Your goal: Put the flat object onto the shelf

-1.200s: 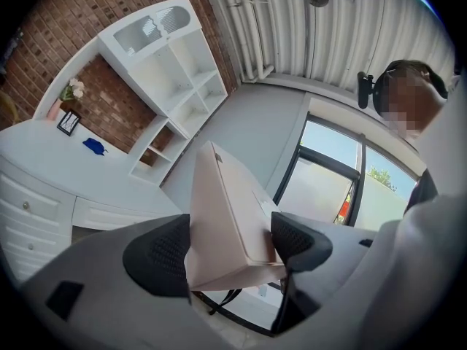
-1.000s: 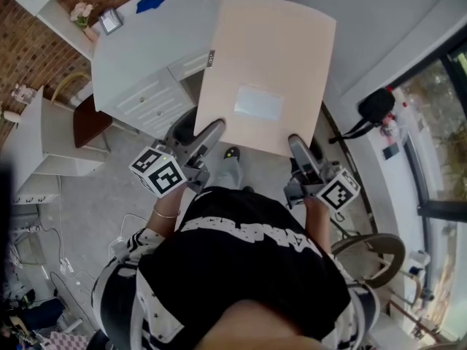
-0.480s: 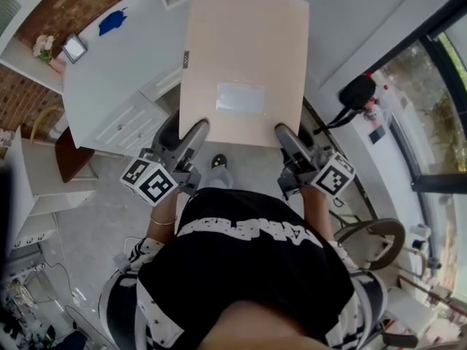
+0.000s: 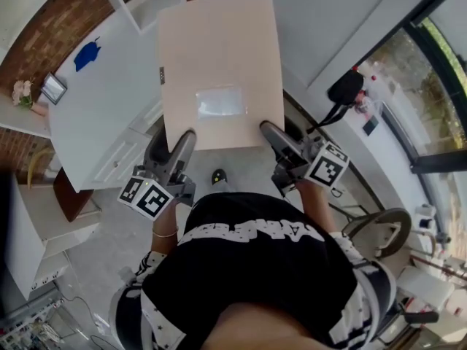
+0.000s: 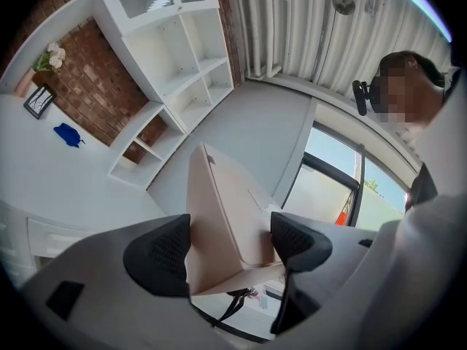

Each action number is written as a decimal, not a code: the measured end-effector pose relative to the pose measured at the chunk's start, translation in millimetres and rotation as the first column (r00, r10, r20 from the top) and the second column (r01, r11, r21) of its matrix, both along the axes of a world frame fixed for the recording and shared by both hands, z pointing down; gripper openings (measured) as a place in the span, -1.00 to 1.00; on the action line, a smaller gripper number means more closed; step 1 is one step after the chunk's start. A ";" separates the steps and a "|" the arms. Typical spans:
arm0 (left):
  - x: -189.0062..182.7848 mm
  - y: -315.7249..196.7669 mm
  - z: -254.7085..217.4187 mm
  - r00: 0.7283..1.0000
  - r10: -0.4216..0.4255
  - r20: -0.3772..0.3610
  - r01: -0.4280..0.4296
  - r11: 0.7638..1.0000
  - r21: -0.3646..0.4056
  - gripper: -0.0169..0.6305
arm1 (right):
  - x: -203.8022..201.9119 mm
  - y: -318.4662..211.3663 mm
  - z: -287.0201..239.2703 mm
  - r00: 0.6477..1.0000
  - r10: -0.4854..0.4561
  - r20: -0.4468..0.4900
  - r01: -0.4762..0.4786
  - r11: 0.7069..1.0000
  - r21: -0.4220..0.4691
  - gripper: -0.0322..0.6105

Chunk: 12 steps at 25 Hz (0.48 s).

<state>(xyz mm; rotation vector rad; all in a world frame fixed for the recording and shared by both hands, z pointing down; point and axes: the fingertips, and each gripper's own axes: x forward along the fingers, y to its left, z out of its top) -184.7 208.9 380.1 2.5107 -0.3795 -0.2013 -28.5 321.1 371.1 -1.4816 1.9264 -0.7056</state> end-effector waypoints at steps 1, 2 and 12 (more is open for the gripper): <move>1.8 -6.8 -1.2 1.000 0.004 0.001 -0.004 1.000 0.003 0.17 | 1.1 -6.5 -1.4 1.000 0.003 -0.001 -0.003 1.000 0.000 0.26; 3.1 -13.7 -2.4 1.000 0.007 0.001 -0.007 1.000 0.007 0.17 | 1.9 -12.9 -2.3 1.000 0.005 -0.003 -0.005 1.000 -0.002 0.26; 0.9 -75.6 -3.8 1.000 -0.006 -0.003 0.007 1.000 0.016 0.17 | 0.1 -76.8 -3.9 1.000 -0.001 0.002 0.001 1.000 -0.022 0.26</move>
